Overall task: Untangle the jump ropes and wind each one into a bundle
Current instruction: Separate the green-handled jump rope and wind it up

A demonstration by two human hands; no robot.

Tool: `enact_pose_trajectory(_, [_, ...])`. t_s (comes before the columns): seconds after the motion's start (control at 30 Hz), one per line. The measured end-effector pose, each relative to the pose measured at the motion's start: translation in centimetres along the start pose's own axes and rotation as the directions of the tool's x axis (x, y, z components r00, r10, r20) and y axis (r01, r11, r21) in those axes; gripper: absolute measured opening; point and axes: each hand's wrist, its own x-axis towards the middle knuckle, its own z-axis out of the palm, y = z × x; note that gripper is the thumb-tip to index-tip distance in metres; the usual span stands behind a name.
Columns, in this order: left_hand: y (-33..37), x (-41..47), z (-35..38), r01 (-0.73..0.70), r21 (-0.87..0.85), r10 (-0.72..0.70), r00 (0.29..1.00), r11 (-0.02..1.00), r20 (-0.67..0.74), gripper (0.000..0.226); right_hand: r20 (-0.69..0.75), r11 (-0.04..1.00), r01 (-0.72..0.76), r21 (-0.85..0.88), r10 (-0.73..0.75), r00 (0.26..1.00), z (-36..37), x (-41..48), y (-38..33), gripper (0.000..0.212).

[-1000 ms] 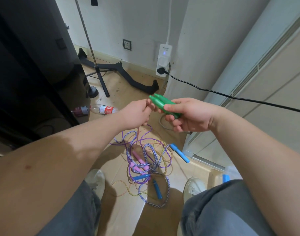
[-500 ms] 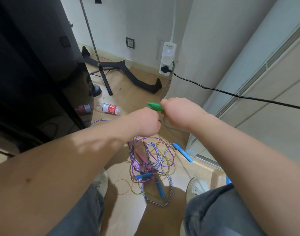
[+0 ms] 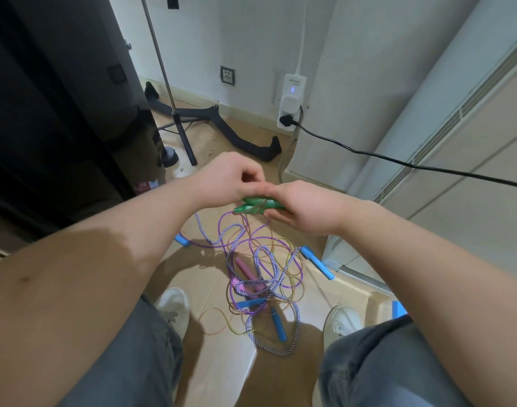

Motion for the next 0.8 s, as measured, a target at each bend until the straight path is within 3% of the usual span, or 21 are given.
enact_pose_trajectory(0.07, [-0.1, -0.1, 0.0, 0.176, -0.210, -0.177, 0.984, 0.962, 0.015, 0.037, -0.039, 0.999, 0.025, 0.024, -0.024, 0.999, -0.2, -0.2, -0.2, 0.017])
enact_pose_trajectory(0.17, [-0.1, -0.4, -0.4, 0.390, -0.521, -0.348, 0.920, 0.759, 0.182, 0.040, -0.167, 0.996, 0.046, 0.073, -0.033, 0.985, -0.9, -0.6, -0.6, 0.011])
enact_pose_trajectory(0.23, [0.2, -0.3, -0.3, 0.412, -0.574, -0.352, 0.910, 0.707, 0.219, 0.038, -0.277, 0.990, 0.056, 0.129, -0.019, 0.961, -1.2, -0.9, -0.8, 0.010])
enact_pose_trajectory(0.37, [1.2, 0.5, 0.6, 0.376, -0.665, -0.402, 0.907, 0.646, 0.123, 0.028, -0.405, 0.974, -0.039, 0.224, 0.130, 0.905, -0.9, -0.8, -0.7, 0.020])
enact_pose_trajectory(0.5, [1.4, 0.8, 1.9, 0.417, -0.580, -0.451, 0.888, 0.700, 0.095, 0.040, -0.540, 0.943, -0.207, 0.261, 0.321, 0.778, -1.3, -0.3, 0.1, 0.026])
enact_pose_trajectory(0.57, [1.3, 0.4, 2.0, 0.355, -0.423, -0.371, 0.927, 0.834, 0.047, 0.051, -0.559, 0.921, -0.321, 0.219, 0.388, 0.733, -1.5, -0.2, 1.0, 0.026])
enact_pose_trajectory(0.67, [1.6, -0.1, 1.4, 0.171, -0.111, -0.174, 0.985, 0.979, -0.018, 0.051, -0.430, 0.864, -0.498, 0.074, 0.478, 0.766, -1.5, -0.5, 2.1, 0.028])
enact_pose_trajectory(0.8, [2.0, -0.1, 0.9, -0.095, 0.185, 0.094, 0.995, 0.978, 0.016, 0.042, -0.162, 0.830, -0.553, -0.075, 0.537, 0.828, -1.1, -0.3, 1.3, 0.028])
